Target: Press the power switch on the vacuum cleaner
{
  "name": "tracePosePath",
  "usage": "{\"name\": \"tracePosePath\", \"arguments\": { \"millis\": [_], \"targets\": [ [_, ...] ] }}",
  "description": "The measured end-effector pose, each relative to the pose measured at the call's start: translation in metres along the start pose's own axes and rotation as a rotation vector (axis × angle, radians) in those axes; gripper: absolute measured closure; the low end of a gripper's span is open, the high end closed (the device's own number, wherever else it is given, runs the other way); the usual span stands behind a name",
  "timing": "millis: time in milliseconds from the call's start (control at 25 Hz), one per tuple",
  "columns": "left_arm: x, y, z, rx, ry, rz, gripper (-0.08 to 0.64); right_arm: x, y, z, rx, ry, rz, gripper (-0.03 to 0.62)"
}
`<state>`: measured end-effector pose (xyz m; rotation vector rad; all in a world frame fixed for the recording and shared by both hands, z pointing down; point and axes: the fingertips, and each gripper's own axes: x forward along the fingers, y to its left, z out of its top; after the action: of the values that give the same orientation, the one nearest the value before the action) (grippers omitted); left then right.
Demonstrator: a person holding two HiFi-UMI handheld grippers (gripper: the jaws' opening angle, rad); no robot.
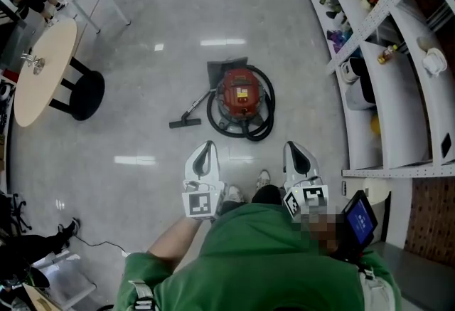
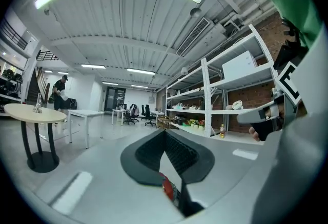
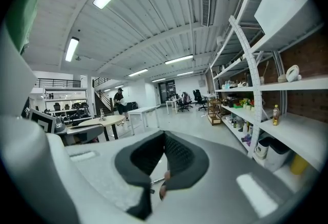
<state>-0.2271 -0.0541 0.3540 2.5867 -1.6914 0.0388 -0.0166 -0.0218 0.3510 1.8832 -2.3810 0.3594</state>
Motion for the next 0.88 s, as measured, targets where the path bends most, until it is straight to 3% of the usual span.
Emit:
{"name": "tracePosePath", "arguments": {
  "millis": [200, 400, 640, 880],
  "targets": [
    [-0.004, -0.013, -0.001, 0.020, 0.015, 0.008, 0.554, -0.009, -0.012, 0.003, -0.001, 0.001, 0.008, 0.589],
    [-0.005, -0.039, 0.001, 0.105, 0.012, -0.020, 0.555, -0.017, -0.025, 0.008, -0.021, -0.001, 0.023, 0.589],
    [-0.004, -0.050, 0.002, 0.058, 0.023, 0.011, 0.555, -0.027, -0.034, 0.007, -0.024, 0.001, 0.034, 0.591],
    [-0.001, -0.059, 0.002, 0.063, 0.019, 0.005, 0.555, -0.031, -0.036, 0.005, -0.025, 0.000, 0.041, 0.591]
  ]
}}
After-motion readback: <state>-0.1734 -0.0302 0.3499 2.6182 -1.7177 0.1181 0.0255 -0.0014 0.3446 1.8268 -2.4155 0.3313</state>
